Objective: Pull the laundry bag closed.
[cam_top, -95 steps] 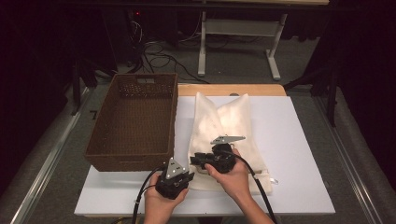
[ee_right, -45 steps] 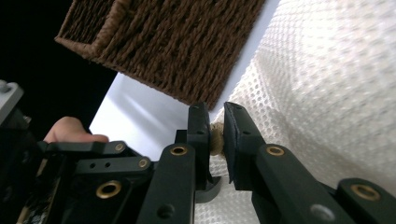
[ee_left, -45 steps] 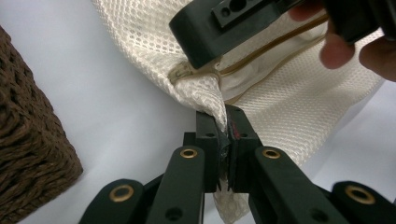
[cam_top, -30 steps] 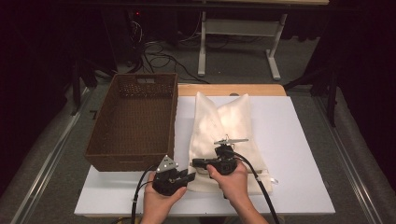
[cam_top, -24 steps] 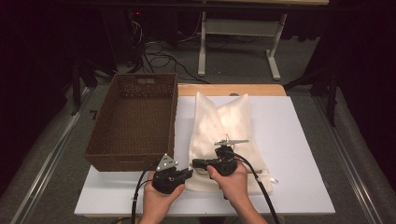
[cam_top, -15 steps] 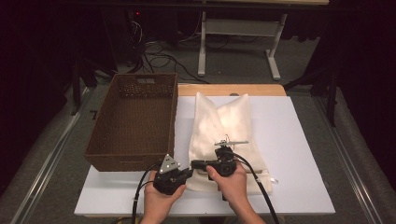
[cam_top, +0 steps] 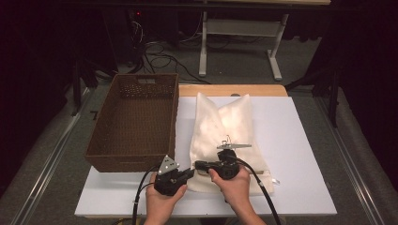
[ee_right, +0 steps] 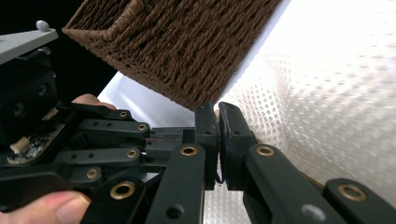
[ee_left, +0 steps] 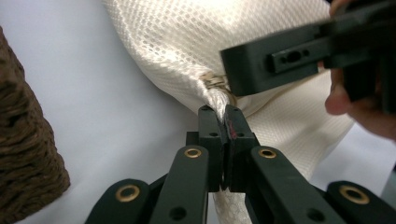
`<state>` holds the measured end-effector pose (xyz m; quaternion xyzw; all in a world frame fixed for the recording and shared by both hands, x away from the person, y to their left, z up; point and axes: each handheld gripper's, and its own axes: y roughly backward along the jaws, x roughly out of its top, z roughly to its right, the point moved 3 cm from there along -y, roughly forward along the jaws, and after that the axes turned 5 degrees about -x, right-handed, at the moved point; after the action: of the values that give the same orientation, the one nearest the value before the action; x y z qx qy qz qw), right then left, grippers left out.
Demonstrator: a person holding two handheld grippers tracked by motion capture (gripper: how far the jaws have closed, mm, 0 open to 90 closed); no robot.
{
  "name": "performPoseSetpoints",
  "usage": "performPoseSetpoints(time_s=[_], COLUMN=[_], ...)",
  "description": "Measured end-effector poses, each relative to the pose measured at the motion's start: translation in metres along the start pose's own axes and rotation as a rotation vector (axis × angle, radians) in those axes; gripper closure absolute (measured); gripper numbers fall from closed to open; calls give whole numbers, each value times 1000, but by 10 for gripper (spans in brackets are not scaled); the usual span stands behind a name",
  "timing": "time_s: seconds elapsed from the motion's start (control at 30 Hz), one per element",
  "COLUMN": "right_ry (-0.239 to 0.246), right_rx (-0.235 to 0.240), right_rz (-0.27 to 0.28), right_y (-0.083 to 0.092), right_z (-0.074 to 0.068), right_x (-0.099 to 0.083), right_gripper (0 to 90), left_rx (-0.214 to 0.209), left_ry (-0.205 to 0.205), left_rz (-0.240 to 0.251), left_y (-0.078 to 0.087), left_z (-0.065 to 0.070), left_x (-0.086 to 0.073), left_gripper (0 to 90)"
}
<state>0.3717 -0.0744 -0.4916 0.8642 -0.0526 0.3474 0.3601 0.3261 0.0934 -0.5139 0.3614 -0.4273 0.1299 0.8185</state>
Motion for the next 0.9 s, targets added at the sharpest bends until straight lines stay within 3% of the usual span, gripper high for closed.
performPoseSetpoints(time_s=[0.07,0.3,0.4,0.57,0.63,0.7,0.77,0.8,0.87,0.9], right_ry=[0,-8,4,27,29,27,11,5,-3,31], right_rx=[2,10,4,-13,-17,-43,-77,-76,-49,-34], right_rz=[13,49,66,105,120,120,127,130,137,148], right_y=[1,6,7,11,13,13,12,14,15,16], right_z=[2,2,0,-2,-2,-2,-2,-1,-1,-4], right_x=[-1,-3,-4,-7,-9,-10,-7,-5,-3,-2], right_gripper=[885,885,885,886,886,886,886,886,886,886], left_rx=[-14,-27,-5,-1,-28,-13,-4,3,-24,-30], left_ry=[38,91,77,97,126,100,24,-4,18,28], left_rz=[18,76,82,125,126,116,33,28,26,21], left_y=[1,5,6,10,8,4,-6,-8,-7,-7], left_z=[-2,-2,-2,3,3,7,14,16,15,14], left_x=[-1,-1,-1,2,1,-1,-5,-7,-6,-6], left_gripper=[882,883,882,882,882,881,880,879,879,878])
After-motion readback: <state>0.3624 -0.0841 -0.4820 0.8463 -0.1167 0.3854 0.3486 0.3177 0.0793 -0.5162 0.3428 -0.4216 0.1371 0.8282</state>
